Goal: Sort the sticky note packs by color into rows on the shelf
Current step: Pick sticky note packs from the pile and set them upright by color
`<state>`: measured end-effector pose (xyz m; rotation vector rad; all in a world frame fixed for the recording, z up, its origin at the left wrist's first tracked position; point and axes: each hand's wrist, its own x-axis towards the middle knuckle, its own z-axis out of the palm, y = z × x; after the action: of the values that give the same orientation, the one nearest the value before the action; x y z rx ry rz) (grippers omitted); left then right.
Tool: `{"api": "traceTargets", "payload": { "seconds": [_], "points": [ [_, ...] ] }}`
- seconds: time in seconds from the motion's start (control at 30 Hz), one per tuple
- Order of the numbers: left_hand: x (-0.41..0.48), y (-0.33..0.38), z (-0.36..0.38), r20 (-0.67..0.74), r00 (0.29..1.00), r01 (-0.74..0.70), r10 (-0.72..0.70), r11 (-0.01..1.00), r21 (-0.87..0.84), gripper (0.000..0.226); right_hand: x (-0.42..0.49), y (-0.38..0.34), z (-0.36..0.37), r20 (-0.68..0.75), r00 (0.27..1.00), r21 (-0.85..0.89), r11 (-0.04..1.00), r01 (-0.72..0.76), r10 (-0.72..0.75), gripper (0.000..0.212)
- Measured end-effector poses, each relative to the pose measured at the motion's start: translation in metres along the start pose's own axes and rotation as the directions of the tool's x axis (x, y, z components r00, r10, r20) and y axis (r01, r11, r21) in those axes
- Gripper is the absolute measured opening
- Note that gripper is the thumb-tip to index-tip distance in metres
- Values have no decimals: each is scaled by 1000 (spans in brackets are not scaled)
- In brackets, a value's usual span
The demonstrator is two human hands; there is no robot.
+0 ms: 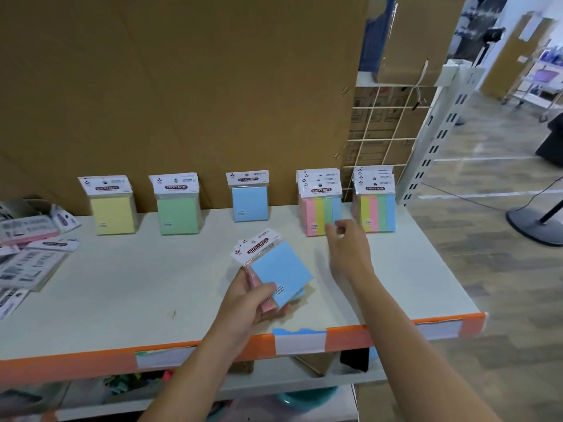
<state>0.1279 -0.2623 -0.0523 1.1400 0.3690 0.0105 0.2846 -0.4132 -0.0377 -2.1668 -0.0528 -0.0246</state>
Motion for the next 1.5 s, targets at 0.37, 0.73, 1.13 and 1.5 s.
{"api": "traceTargets", "payload": {
  "seconds": [0.37,0.73,1.13,1.5],
  "points": [
    [-5,14,-31,-265,957,-79,114,987,140,27,-36,-14,11,359,927,264,965,9,-107,11],
    [-28,28,-85,-281,946,-97,158,971,220,31,16,-58,103,159,983,5,995,96,-96,18],
    [-16,40,-98,-325,924,-133,200,967,218,39,-21,-74,108,-4,999,107,994,-32,33,18],
    [4,26,-49,-254,952,-108,169,965,239,42,-95,-28,41,354,933,215,977,-7,-71,24]
  ]
}}
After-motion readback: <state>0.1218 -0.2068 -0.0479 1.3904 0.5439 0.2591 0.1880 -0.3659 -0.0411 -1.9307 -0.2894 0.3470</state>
